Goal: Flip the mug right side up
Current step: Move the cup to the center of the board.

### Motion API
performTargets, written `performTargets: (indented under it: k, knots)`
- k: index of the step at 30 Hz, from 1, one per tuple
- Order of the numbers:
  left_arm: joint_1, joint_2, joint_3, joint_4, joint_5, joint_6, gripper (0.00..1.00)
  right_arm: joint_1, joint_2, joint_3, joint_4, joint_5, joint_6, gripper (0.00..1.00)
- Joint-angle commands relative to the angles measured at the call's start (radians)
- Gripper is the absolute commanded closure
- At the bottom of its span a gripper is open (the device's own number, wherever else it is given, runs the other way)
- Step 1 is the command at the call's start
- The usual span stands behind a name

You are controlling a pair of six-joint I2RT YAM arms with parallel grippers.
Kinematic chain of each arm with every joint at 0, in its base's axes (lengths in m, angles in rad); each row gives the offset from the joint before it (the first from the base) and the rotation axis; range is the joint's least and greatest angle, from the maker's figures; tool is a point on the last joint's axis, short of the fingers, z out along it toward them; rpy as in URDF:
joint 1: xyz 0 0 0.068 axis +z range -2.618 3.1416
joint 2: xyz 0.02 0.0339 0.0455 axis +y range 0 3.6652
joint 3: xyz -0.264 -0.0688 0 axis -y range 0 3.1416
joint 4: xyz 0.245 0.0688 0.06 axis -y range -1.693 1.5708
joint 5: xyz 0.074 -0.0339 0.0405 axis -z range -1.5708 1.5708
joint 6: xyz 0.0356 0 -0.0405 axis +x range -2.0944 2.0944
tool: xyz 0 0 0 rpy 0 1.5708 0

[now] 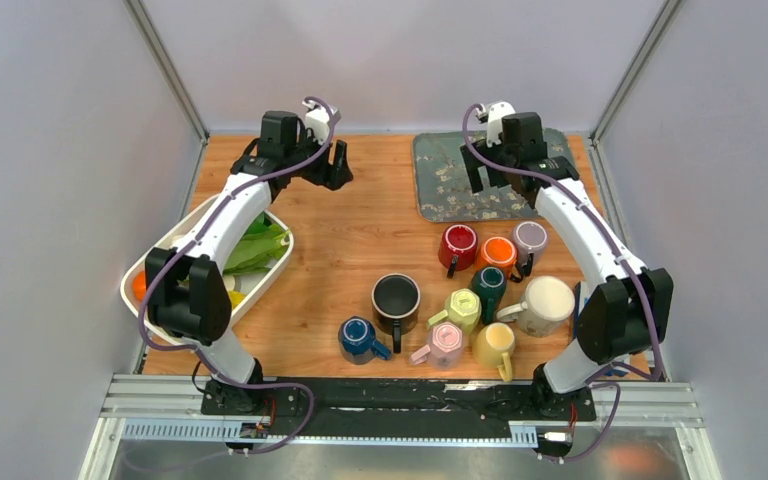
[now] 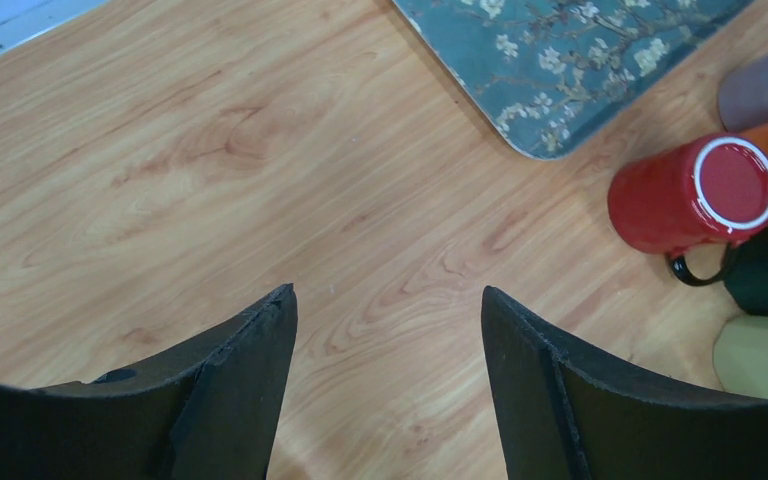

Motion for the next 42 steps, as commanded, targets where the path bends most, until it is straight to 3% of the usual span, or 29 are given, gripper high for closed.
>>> performTargets:
  k: [1, 4, 9, 18, 29, 35, 42]
  knots:
    - [-0.017, -0.076, -0.027, -0.011, 0.067, 0.059, 0.25, 0.007, 0.043, 0.085, -0.055, -0.14, -0.083, 0.0]
    - [-0.018, -0.102, -0.066, -0.009, 0.067, 0.074, 0.25, 0.009, 0.051, 0.1, -0.147, -0.334, -0.237, 0.0]
    - [-0.017, -0.102, -0.069, -0.016, 0.057, 0.074, 0.25, 0.011, 0.052, 0.069, -0.193, -0.436, -0.24, 0.0]
    - [-0.024, -0.07, -0.057, 0.014, 0.029, 0.049, 0.23, 0.011, -0.035, -0.076, -0.207, -0.409, -0.268, 0.0]
    - [-0.032, -0.059, -0.034, -0.059, 0.081, 0.178, 0.2, 0.011, -0.01, -0.151, -0.219, -0.449, -0.307, 0.0]
    - [-0.034, -0.073, -0.068, -0.008, 0.064, 0.112, 0.2, 0.033, 0.015, -0.195, -0.233, -0.466, -0.339, 0.0]
    - [-0.033, -0.086, -0.096, 0.029, 0.086, 0.056, 0.21, 0.091, 0.104, -0.16, -0.246, -0.414, -0.359, 0.07]
